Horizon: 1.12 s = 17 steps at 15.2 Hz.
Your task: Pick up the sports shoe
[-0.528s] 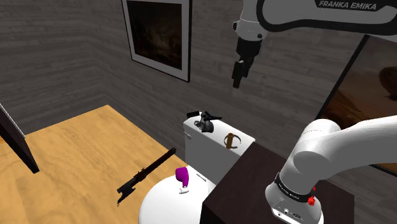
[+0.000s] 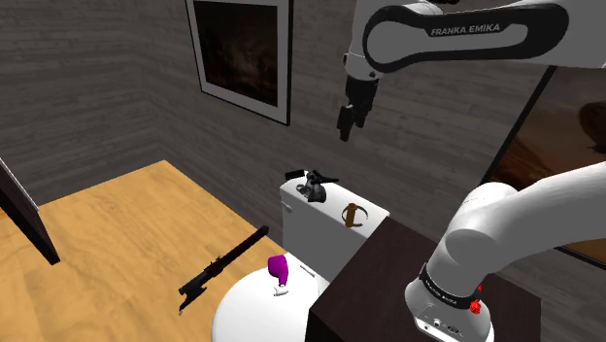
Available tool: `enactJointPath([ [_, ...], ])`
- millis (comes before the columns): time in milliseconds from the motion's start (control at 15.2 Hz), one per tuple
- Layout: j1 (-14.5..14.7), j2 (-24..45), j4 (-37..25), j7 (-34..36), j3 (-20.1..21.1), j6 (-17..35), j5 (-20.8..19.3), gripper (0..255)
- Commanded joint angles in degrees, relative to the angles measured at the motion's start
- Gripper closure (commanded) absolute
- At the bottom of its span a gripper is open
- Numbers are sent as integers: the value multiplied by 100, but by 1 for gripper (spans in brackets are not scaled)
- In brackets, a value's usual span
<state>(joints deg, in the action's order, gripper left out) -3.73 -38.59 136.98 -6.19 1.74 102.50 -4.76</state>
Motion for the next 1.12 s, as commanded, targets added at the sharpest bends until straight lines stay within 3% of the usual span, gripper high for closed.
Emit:
enactJointPath([
  [0,-77,350,24,58,-81,395,-1,0],
  [528,-337,1820,-149,205,-407,1730,77,0],
  [1056,-524,3459,-764,196,-721,2775,399,0],
])
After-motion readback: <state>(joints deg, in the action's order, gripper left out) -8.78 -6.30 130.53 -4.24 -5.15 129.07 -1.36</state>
